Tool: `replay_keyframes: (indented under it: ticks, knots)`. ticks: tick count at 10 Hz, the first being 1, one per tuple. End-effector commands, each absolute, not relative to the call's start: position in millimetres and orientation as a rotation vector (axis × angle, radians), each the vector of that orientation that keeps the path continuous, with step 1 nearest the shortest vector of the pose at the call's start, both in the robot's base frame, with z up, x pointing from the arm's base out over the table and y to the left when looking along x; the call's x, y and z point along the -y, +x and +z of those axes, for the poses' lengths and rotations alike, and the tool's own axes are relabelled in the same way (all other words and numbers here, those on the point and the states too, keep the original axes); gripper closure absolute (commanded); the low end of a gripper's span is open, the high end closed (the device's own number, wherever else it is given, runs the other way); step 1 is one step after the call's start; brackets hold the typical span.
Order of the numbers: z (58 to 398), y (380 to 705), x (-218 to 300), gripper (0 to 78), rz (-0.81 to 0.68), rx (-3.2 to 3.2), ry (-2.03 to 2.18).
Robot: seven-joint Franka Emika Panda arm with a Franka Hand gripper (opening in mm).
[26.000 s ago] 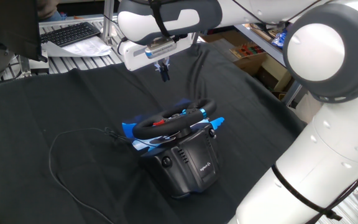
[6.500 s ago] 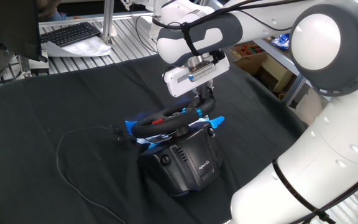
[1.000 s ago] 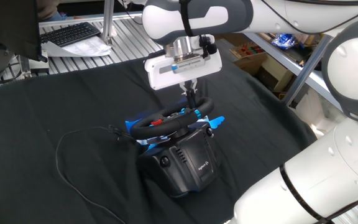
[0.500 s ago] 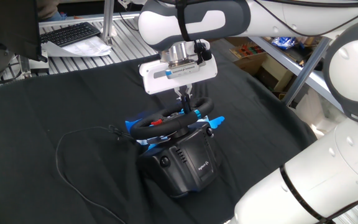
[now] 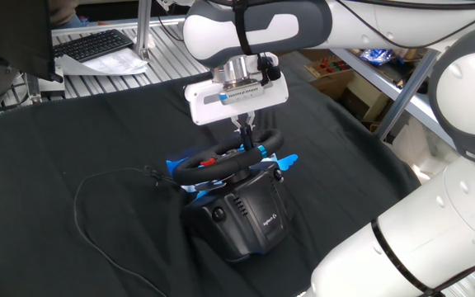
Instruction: Rotate the steering wheel 90 degrees clockwise
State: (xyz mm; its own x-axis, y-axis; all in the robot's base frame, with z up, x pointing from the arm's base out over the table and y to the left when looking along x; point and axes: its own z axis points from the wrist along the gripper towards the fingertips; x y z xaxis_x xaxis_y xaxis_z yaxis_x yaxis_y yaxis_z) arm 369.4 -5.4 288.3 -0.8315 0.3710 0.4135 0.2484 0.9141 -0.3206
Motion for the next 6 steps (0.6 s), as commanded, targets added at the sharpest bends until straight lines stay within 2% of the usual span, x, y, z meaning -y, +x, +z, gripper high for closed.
replay_keyframes:
  ticks: [1, 6]
  knots:
    - [289.6, 370.1, 5.2, 76.4, 0.300, 2.619, -0.197]
    - [289.6, 370.1, 5.2, 76.4, 0.265, 2.619, -0.111]
